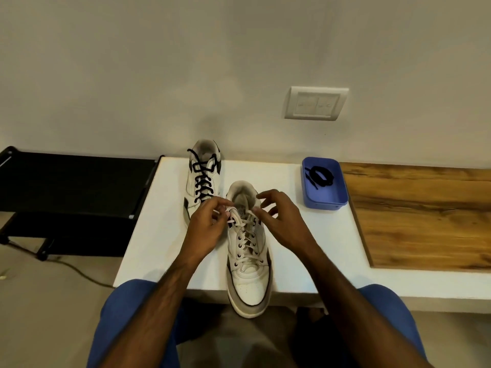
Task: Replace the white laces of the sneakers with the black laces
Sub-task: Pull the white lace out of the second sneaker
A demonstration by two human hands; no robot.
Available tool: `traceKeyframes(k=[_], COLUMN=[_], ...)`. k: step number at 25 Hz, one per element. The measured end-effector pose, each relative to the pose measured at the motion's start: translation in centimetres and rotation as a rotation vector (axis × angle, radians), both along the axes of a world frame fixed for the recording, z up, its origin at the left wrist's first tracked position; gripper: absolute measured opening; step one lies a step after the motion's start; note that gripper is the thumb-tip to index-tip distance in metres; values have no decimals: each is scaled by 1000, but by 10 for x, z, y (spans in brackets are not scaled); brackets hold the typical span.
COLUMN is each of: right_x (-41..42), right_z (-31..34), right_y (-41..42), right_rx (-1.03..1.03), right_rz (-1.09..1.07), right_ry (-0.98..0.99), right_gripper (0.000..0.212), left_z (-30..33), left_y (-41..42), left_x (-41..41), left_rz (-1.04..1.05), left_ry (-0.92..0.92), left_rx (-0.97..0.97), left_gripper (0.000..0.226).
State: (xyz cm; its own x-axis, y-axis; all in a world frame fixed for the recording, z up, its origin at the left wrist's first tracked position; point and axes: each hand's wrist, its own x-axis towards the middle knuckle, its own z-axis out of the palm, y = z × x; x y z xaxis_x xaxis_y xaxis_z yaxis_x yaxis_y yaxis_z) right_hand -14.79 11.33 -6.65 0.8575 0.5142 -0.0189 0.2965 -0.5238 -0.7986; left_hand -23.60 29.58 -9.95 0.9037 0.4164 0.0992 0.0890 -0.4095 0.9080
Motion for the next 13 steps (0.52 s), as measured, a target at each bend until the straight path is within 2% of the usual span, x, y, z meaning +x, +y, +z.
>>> traceKeyframes(k=[3,7,10,13], right_x=[9,21,21,23], right_z=[1,-2,-1,4], right_y=[12,6,2,-2], right_rx=[-149,-146,-65,187], right_rz=[143,159,131,61], right_ry=[-49,-4,0,211], right_gripper=[29,21,12,9], left_z=[11,22,33,37], left_y=[1,8,12,25], left_x=[5,4,3,-3], left_rz=[82,27,50,183], left_ry=[-30,-184,-358,-476], left_rx=[-316,-700,-866,-903], left_gripper=[22,26,21,20])
